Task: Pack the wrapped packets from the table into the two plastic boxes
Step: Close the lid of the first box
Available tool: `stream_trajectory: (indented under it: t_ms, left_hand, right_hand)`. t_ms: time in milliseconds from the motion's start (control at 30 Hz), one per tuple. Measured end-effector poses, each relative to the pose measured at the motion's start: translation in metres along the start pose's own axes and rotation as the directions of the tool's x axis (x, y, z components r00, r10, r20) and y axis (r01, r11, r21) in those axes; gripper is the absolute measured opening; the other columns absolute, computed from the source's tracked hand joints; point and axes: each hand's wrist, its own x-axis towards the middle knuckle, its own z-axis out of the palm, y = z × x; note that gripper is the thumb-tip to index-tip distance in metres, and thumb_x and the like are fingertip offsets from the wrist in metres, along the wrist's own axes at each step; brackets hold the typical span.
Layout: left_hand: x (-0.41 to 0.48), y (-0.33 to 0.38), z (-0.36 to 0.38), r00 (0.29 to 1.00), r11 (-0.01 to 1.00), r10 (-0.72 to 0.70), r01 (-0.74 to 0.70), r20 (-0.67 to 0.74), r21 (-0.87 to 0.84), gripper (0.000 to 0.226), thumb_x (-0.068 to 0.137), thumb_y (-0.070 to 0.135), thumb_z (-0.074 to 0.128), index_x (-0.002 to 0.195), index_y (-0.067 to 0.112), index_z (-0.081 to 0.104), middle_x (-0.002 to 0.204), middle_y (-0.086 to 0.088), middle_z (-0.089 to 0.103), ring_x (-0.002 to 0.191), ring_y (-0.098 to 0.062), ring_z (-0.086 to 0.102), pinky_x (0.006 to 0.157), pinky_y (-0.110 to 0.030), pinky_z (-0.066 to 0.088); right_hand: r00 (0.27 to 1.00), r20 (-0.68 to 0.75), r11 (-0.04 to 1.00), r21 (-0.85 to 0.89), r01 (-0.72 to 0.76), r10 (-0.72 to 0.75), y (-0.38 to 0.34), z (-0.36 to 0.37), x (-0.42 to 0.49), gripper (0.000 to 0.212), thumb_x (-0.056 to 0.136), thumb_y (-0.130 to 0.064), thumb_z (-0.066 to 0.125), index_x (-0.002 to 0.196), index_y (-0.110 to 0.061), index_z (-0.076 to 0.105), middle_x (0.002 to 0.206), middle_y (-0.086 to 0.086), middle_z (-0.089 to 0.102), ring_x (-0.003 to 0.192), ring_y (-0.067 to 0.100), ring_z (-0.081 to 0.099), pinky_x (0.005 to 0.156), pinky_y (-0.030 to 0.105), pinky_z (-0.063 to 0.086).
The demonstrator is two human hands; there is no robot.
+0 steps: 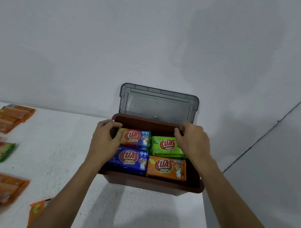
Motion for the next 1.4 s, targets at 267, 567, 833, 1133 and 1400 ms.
stream_trajectory:
  t_ms: [267, 567, 833, 1133, 1400]
  left_hand:
    - [0.037, 0.016, -0.006, 0.996, 0.997, -0.046, 0.041, -0.081, -0.063, 0.025, 0.096, 0.027, 0.053, 0.119, 0.017, 0.059, 0.129, -0.005, 0.057, 0.114, -0.016, 0.054, 0.083, -0.026, 0.042]
    - [0.099, 0.022, 0.007, 0.968, 0.97, -0.226, 0.213, 0.109, 0.12, 0.06, 0.1, 0.049, 0.03, 0.14, 0.006, 0.044, 0.142, -0.017, 0.048, 0.128, -0.034, 0.046, 0.104, -0.045, 0.039]
    - [0.103, 0.039, 0.015, 0.891, 0.925, -0.374, 0.378, 0.259, 0.036, 0.09, 0.09, 0.073, 0.012, 0.145, 0.005, 0.036, 0.148, -0.019, 0.039, 0.134, -0.036, 0.039, 0.112, -0.048, 0.031]
    - [0.108, 0.044, -0.008, 0.902, 0.894, -0.346, 0.401, 0.258, -0.199, 0.126, 0.055, 0.1, 0.004, 0.144, 0.017, 0.042, 0.144, -0.014, 0.047, 0.128, -0.034, 0.047, 0.108, -0.052, 0.037]
    - [0.087, 0.052, -0.042, 0.922, 0.742, -0.255, 0.379, 0.29, -0.552, 0.093, 0.088, 0.075, 0.011, 0.135, 0.006, 0.051, 0.13, -0.015, 0.059, 0.122, -0.028, 0.055, 0.112, -0.042, 0.035]
  right_hand:
    - [0.978, 0.077, 0.782, 0.589, -0.202, 0.194, 0.025, -0.012, 0.036, 0.021, 0.094, -0.03, 0.059, 0.093, -0.01, 0.067, 0.089, 0.011, 0.07, 0.08, 0.024, 0.069, 0.067, 0.043, 0.062]
    - [0.937, 0.131, 0.804, 0.486, -0.344, 0.323, 0.044, -0.005, 0.063, 0.046, 0.099, -0.042, 0.049, 0.114, 0.0, 0.062, 0.109, 0.014, 0.065, 0.105, 0.032, 0.059, 0.089, 0.036, 0.046]
    - [0.812, 0.493, 0.652, 0.511, -0.561, 0.312, 0.038, 0.001, 0.069, 0.074, 0.098, -0.062, 0.033, 0.134, 0.0, 0.048, 0.13, 0.016, 0.052, 0.116, 0.031, 0.05, 0.096, 0.041, 0.041]
    - [0.834, 0.446, 0.456, 0.698, -0.552, 0.325, 0.039, -0.021, 0.065, 0.075, 0.093, -0.073, 0.022, 0.134, -0.019, 0.055, 0.127, 0.014, 0.062, 0.106, 0.031, 0.063, 0.086, 0.038, 0.051]
    - [0.813, 0.488, 0.043, 0.849, -0.526, 0.317, 0.062, -0.051, 0.054, 0.067, 0.091, -0.069, 0.042, 0.109, -0.006, 0.058, 0.11, 0.02, 0.062, 0.101, 0.034, 0.066, 0.094, 0.045, 0.055]
